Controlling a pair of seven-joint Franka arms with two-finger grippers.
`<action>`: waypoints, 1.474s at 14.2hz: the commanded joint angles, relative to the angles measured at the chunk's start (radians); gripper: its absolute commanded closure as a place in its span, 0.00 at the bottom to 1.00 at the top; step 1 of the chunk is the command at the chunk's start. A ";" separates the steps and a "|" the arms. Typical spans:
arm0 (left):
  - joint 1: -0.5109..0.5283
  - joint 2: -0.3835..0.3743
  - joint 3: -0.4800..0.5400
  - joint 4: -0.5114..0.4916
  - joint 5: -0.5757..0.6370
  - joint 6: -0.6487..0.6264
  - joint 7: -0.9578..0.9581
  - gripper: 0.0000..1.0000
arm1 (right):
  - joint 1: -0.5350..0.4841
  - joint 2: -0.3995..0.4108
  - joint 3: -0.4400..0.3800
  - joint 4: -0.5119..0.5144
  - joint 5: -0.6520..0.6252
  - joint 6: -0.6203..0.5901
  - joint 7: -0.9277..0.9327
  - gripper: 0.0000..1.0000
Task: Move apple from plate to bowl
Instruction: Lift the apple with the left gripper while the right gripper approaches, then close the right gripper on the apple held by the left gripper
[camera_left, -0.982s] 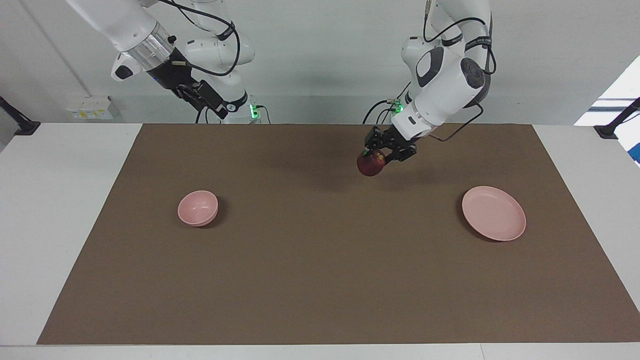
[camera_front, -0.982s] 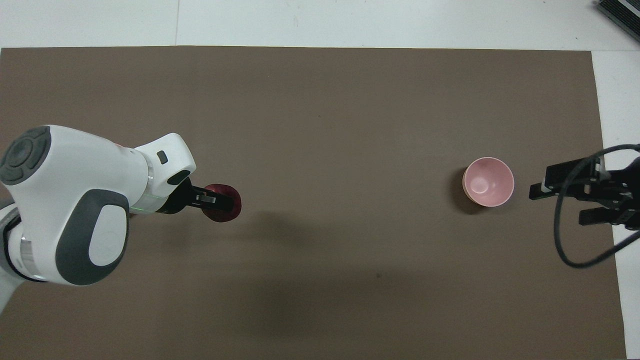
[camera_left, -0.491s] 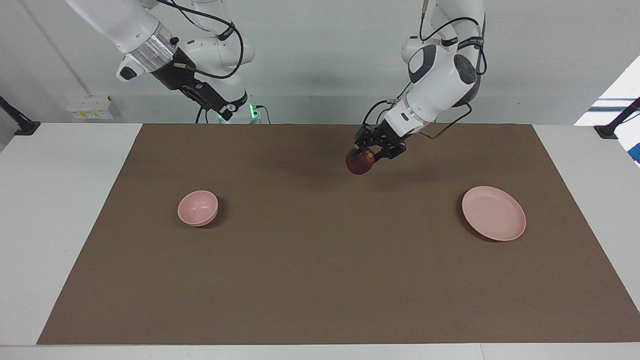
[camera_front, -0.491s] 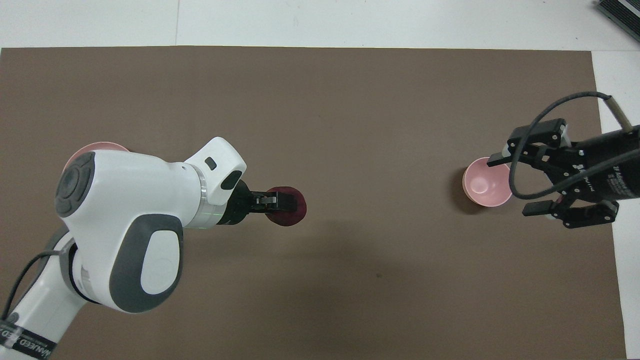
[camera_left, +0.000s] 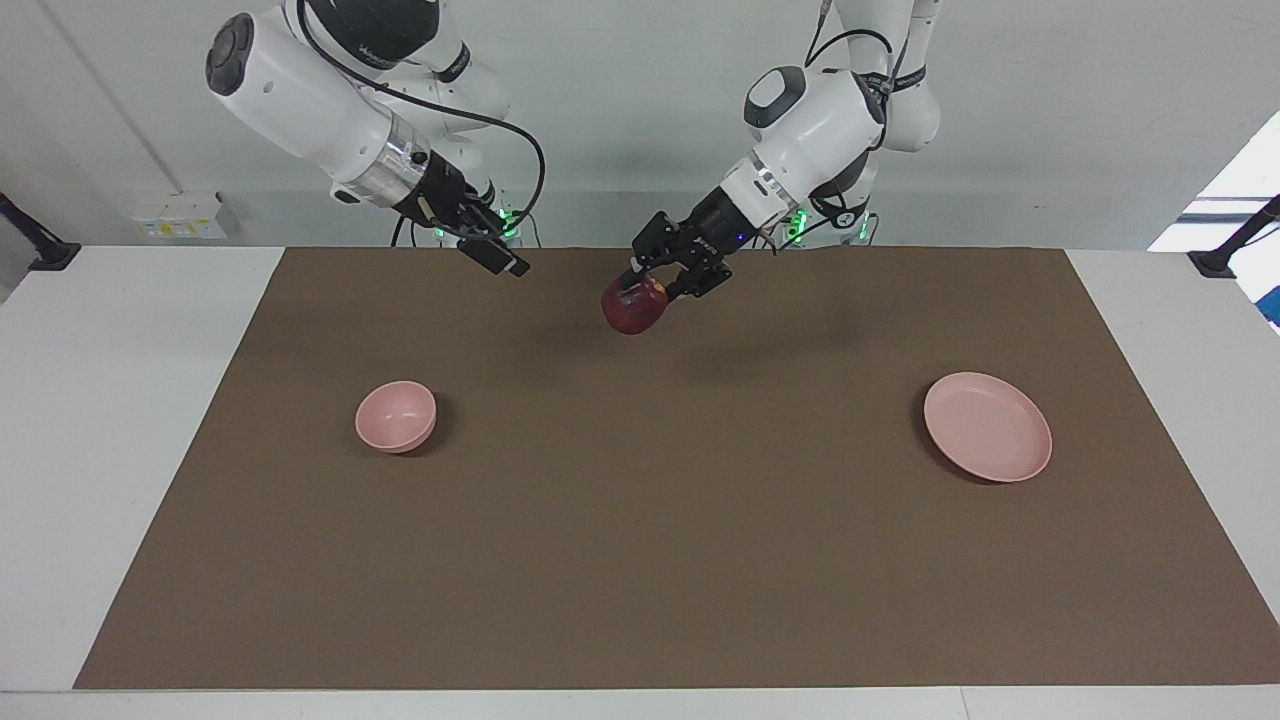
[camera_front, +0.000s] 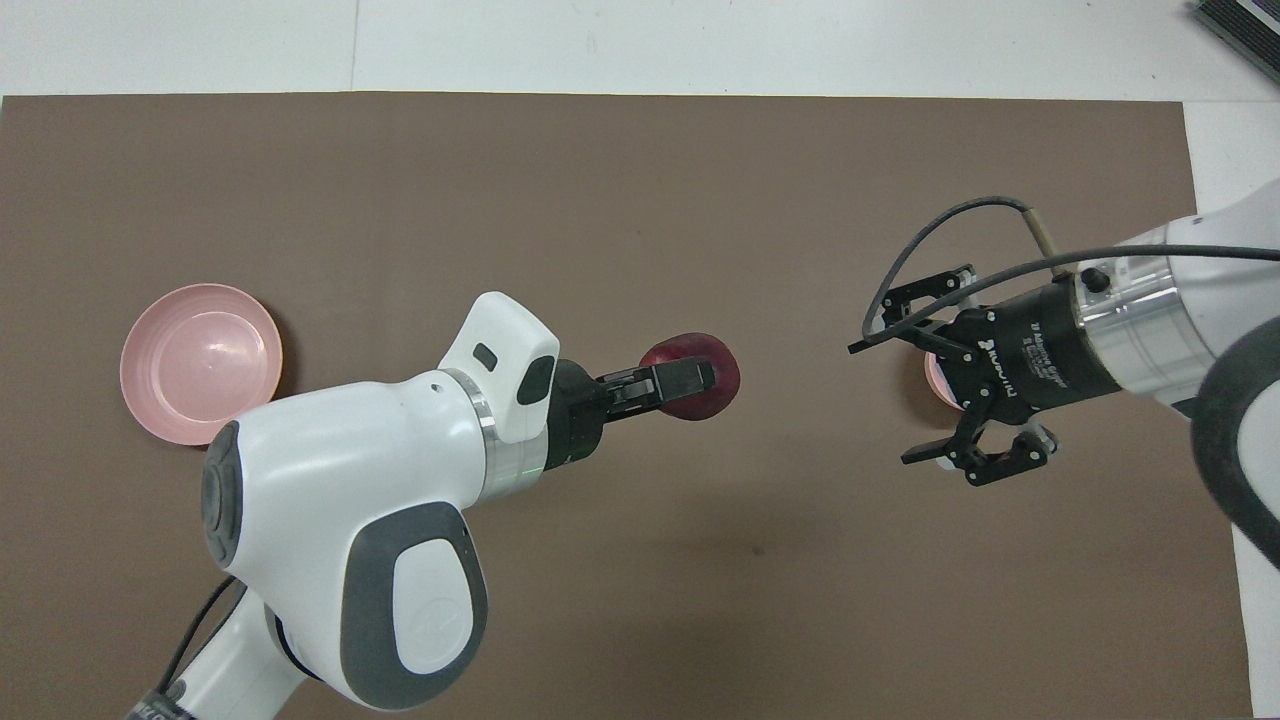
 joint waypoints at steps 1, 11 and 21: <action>-0.020 -0.015 -0.025 -0.011 -0.065 0.108 -0.009 1.00 | 0.036 0.022 0.000 -0.023 0.061 0.042 0.031 0.00; -0.020 -0.026 -0.091 -0.010 -0.084 0.159 -0.034 1.00 | 0.084 0.063 0.006 -0.016 0.108 0.174 0.102 0.00; -0.020 -0.029 -0.091 -0.008 -0.084 0.159 -0.046 1.00 | 0.130 0.083 0.006 -0.020 0.116 0.191 0.131 0.00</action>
